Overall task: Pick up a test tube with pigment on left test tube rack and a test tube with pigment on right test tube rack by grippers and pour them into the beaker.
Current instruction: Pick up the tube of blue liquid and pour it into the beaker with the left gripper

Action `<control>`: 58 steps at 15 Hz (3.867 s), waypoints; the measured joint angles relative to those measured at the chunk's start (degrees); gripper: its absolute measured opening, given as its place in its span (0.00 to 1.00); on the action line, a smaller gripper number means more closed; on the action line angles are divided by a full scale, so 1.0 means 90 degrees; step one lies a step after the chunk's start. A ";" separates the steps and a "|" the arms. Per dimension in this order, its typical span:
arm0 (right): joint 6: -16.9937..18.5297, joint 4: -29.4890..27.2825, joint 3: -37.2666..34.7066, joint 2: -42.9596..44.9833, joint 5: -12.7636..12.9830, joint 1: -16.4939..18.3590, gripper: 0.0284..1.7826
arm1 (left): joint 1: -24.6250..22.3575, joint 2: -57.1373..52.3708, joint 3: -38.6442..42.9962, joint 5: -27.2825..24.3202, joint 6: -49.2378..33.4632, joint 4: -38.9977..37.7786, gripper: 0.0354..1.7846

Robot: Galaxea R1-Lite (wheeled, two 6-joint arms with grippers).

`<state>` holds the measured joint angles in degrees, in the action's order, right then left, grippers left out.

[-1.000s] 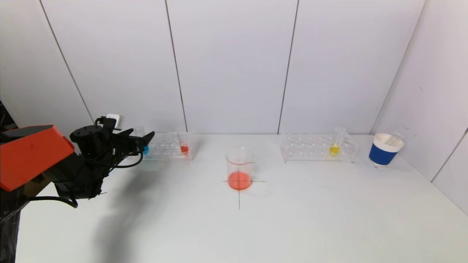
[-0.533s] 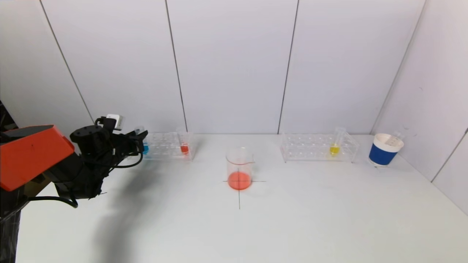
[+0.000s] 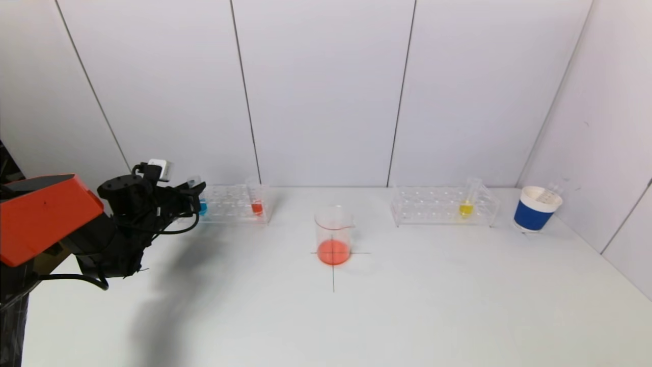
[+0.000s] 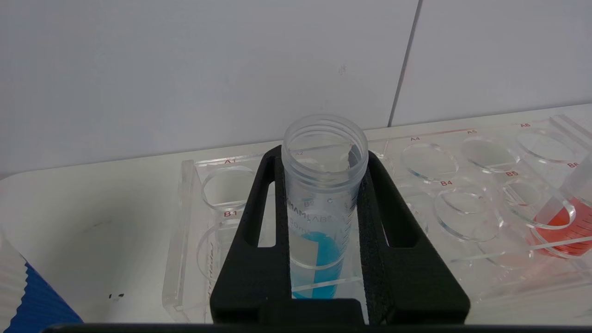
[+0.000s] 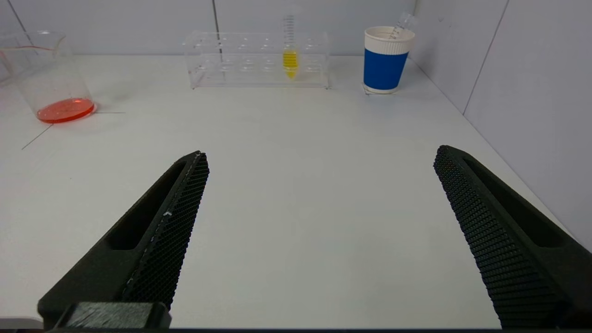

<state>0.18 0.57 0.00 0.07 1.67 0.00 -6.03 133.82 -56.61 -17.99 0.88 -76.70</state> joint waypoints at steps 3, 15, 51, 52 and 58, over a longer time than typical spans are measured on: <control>0.0000 0.0000 0.0000 0.0000 -0.0003 0.0000 0.99 | 0.0000 0.0003 -0.0015 -0.0005 -0.0003 0.0000 0.23; 0.0000 0.0000 0.0000 0.0000 0.0000 0.0000 0.99 | 0.0000 -0.0630 -0.0070 -0.0009 0.0000 0.0486 0.23; 0.0000 0.0000 0.0000 0.0000 -0.0003 0.0000 0.99 | 0.2183 -0.4039 -0.1849 -0.0015 0.1108 0.4748 0.23; 0.0000 -0.0003 0.0000 0.0000 -0.0003 0.0000 0.99 | 0.2308 -0.4024 -0.1850 -0.0018 0.1246 0.4750 0.23; 0.0000 0.0000 0.0000 0.0000 -0.0003 0.0000 0.99 | 0.2721 -0.3798 -0.1795 -0.0028 0.2601 0.4780 0.23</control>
<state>0.18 0.57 0.00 0.07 1.65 0.00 18.46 99.63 -72.77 -18.25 24.28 -33.68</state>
